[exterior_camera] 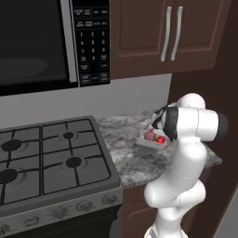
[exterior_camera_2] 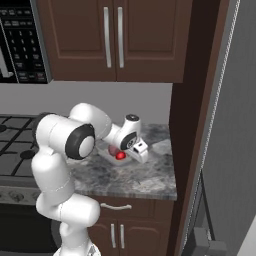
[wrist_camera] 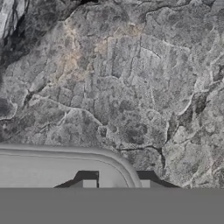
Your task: Take the onion and tomato out of the freezer and place them in the tupperware container on the counter. Then put the tupperware containing the vegetables back in the freezer.
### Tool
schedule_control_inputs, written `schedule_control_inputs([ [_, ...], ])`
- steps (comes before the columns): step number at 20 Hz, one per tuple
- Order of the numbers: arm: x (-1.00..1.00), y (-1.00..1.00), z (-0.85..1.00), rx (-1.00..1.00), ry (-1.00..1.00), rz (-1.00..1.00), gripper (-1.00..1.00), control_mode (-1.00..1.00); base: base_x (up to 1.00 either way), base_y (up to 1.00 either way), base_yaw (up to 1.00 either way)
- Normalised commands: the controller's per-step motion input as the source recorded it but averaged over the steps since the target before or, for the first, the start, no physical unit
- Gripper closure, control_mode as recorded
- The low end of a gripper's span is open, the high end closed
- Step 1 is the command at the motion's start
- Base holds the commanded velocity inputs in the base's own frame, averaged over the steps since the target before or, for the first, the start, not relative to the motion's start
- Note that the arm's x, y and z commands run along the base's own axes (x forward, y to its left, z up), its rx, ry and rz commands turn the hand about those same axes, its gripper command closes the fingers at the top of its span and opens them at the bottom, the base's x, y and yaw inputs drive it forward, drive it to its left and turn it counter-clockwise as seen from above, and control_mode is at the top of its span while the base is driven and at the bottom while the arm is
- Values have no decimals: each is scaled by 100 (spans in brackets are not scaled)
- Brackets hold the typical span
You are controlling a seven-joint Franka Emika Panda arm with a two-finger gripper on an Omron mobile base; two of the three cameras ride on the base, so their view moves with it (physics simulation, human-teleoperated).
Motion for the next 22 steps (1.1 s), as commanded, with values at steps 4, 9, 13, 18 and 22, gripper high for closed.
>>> schedule_control_inputs([
  [4,-38,7,22,0,-4,-14,100,-100,0,0,0],
  [9,-9,0,62,2,-1,-12,100,-100,0,0,0],
  [13,-25,-1,98,5,-4,-5,100,-100,0,0,0],
  [18,-80,-15,96,2,-5,0,100,-100,0,0,0],
  [22,-100,-7,89,0,-6,2,100,-100,0,0,0],
])
